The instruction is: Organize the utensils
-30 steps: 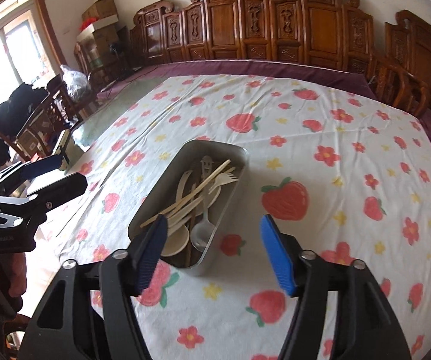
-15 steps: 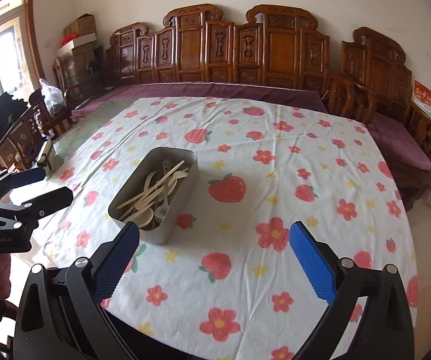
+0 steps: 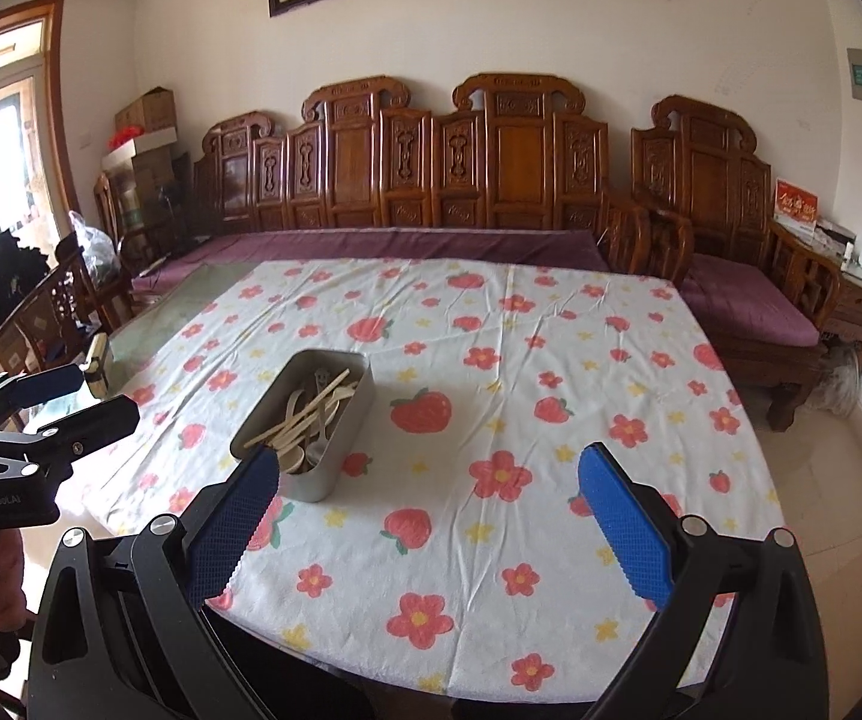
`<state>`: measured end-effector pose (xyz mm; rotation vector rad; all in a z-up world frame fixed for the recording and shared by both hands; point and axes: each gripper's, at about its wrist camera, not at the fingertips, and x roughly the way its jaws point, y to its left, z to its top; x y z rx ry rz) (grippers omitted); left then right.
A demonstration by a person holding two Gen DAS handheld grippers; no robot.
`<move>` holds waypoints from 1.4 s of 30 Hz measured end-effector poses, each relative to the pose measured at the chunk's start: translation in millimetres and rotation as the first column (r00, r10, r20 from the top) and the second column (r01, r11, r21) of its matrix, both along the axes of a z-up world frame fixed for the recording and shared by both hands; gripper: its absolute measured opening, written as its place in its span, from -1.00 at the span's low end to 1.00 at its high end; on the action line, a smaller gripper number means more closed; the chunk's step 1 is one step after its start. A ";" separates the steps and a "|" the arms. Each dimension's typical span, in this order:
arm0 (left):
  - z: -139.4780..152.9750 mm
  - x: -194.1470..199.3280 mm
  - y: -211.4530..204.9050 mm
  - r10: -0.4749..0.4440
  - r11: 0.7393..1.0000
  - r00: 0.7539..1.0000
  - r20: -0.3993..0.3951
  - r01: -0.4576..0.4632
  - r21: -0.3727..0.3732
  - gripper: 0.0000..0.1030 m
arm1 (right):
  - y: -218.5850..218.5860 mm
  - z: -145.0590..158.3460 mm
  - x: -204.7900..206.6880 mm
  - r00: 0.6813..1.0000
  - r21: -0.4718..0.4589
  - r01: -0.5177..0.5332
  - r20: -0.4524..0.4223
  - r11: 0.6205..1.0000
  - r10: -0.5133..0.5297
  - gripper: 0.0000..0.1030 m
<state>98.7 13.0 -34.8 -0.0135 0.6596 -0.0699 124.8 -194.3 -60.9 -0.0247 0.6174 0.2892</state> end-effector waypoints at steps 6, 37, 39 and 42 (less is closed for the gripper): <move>35.8 -20.6 -8.0 0.006 1.000 0.998 0.070 -0.005 -0.010 0.85 | -7.2 30.7 -20.0 0.997 0.020 0.013 0.072 1.000 -0.014 0.95; 101.9 -74.5 -3.5 0.063 0.998 0.962 0.265 -0.066 0.002 0.85 | -27.3 119.6 -96.5 0.938 0.063 0.069 0.337 0.996 -0.086 0.95; 102.0 -74.6 -2.1 0.068 0.997 0.961 0.269 -0.072 0.003 0.85 | -27.3 118.2 -95.4 0.940 0.068 0.065 0.331 0.996 -0.084 0.95; 102.0 -75.3 -1.3 0.070 0.997 0.959 0.275 -0.074 0.003 0.85 | -23.0 117.5 -93.7 0.941 0.067 0.062 0.328 0.996 -0.081 0.95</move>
